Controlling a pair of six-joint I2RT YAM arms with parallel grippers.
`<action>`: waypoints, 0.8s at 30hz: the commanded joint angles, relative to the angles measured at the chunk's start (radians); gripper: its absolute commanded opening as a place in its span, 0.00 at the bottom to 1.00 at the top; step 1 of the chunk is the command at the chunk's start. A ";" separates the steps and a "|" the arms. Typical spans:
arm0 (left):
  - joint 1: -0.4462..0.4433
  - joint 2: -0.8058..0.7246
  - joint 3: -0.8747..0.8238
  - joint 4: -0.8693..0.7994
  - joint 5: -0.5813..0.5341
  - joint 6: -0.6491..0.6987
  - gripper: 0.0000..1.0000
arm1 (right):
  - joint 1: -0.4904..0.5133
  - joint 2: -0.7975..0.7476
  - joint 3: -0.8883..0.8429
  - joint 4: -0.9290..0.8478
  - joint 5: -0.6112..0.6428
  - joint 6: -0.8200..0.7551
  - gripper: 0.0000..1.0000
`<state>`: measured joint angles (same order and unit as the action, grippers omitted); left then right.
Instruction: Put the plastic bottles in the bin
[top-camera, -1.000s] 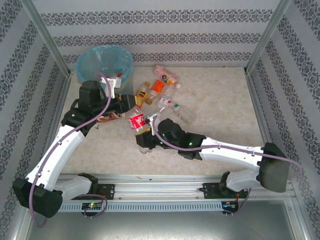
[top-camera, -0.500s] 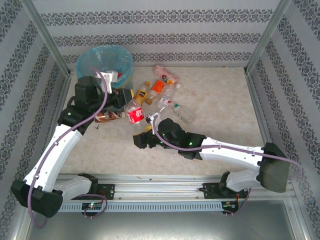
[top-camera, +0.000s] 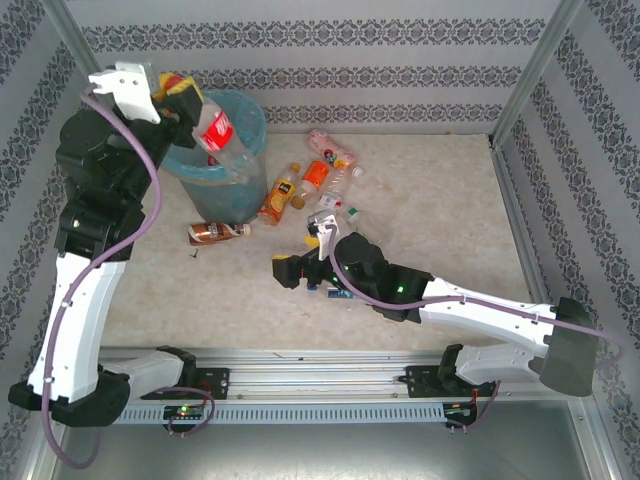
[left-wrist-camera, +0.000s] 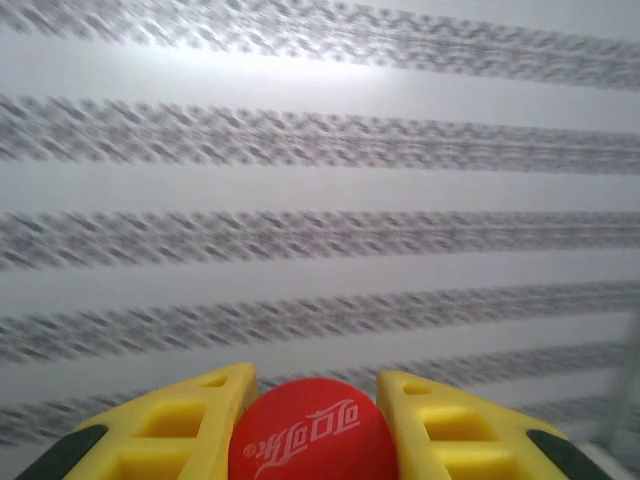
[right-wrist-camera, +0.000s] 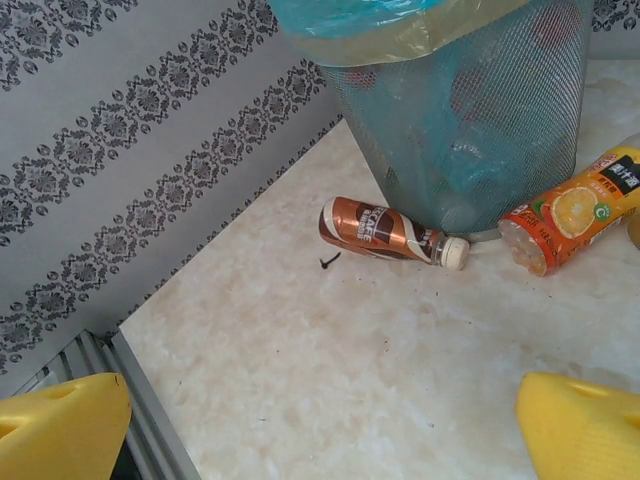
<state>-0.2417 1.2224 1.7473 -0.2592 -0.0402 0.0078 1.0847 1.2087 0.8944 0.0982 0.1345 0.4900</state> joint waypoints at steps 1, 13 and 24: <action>0.042 0.085 -0.001 0.138 -0.162 0.223 0.00 | 0.010 -0.020 -0.009 0.000 0.029 -0.003 0.98; 0.230 0.206 -0.112 0.376 -0.113 0.132 0.00 | 0.010 -0.029 -0.036 0.008 0.027 0.042 0.98; 0.254 0.251 -0.308 0.395 -0.024 0.104 0.02 | 0.010 0.007 -0.038 0.009 0.021 0.077 0.98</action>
<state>0.0002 1.4719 1.4544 0.0784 -0.1108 0.1452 1.0847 1.2053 0.8608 0.0975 0.1421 0.5423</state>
